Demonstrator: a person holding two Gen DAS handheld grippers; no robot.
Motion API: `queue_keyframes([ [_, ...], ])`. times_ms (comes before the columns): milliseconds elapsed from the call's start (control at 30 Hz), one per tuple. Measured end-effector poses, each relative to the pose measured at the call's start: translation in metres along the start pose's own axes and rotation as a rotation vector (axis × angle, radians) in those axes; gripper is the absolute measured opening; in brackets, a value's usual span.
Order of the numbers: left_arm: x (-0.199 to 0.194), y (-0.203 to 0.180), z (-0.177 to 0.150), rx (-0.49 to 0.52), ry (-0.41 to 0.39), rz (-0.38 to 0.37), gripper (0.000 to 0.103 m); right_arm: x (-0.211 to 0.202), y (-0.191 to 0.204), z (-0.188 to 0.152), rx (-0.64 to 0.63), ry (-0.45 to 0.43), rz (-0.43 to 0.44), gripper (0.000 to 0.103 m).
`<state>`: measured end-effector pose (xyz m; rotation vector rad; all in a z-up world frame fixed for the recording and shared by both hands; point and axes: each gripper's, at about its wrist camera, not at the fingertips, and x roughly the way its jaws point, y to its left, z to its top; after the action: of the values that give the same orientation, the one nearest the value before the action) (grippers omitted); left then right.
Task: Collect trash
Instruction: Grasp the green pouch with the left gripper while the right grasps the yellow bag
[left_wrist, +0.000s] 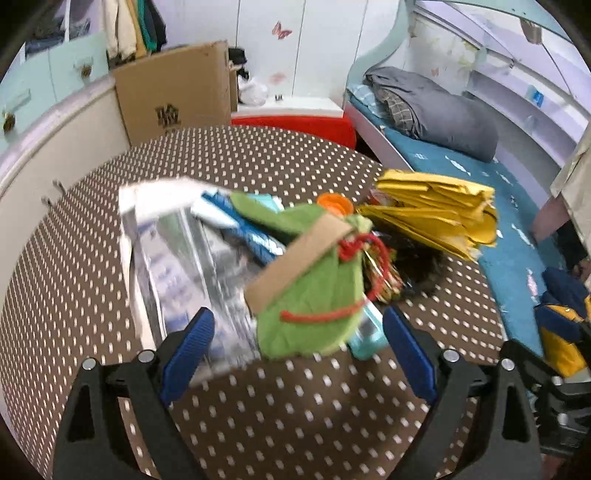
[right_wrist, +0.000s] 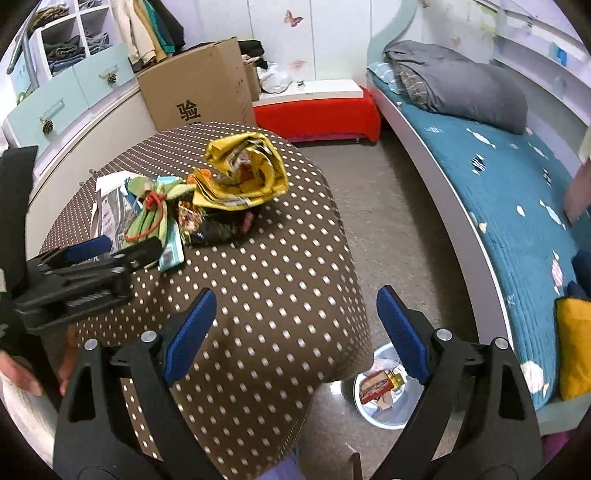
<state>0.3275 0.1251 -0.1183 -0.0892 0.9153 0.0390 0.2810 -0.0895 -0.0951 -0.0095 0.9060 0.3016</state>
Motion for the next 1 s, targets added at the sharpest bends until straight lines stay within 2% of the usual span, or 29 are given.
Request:
queue_keyframes([
  [67,0.005,-0.001,0.002,0.017,-0.005,0.015,0.091,0.003,0.004,0.005,-0.013,-0.002,-0.002,0.087],
  [133,0.006,0.001,0.006,0.029,-0.015,-0.014,0.088,0.004,0.008,0.012,-0.029,-0.006,-0.005,0.087],
  [167,0.007,0.001,0.007,0.029,-0.019,-0.016,0.069,0.004,0.009,0.016,-0.038,-0.008,-0.005,0.087],
  [200,0.005,0.002,0.007,0.033,-0.034,0.001,0.057,0.004,0.01,0.018,-0.042,-0.009,-0.005,0.087],
  [233,0.005,0.003,0.009,0.037,-0.046,0.008,0.037,0.004,0.011,0.022,-0.045,-0.011,-0.006,0.087],
  [267,0.003,0.006,0.01,0.032,-0.052,-0.004,0.029,0.002,0.012,0.026,-0.048,-0.018,-0.002,0.087],
  [333,-0.002,0.016,0.011,-0.022,-0.058,-0.078,0.016,-0.002,0.015,0.033,-0.059,-0.034,0.012,0.091],
  [500,-0.023,0.037,0.014,-0.088,-0.149,-0.119,0.011,-0.007,0.029,0.054,-0.117,-0.072,0.03,0.096],
  [600,-0.03,0.046,0.016,-0.131,-0.181,-0.151,0.011,0.003,0.041,0.069,-0.154,-0.056,0.041,0.096],
  [700,-0.03,0.058,0.018,-0.175,-0.188,-0.126,0.011,0.022,0.051,0.079,-0.18,-0.027,0.046,0.096],
  [900,-0.035,0.077,0.013,-0.229,-0.207,-0.122,0.011,0.064,0.066,0.086,-0.216,0.02,0.039,0.096],
  [967,-0.036,0.08,0.009,-0.239,-0.208,-0.118,0.011,0.073,0.063,0.086,-0.193,0.023,0.037,0.081],
  [1000,-0.035,0.08,0.008,-0.245,-0.205,-0.111,0.011,0.076,0.061,0.085,-0.178,0.026,0.029,0.06],
])
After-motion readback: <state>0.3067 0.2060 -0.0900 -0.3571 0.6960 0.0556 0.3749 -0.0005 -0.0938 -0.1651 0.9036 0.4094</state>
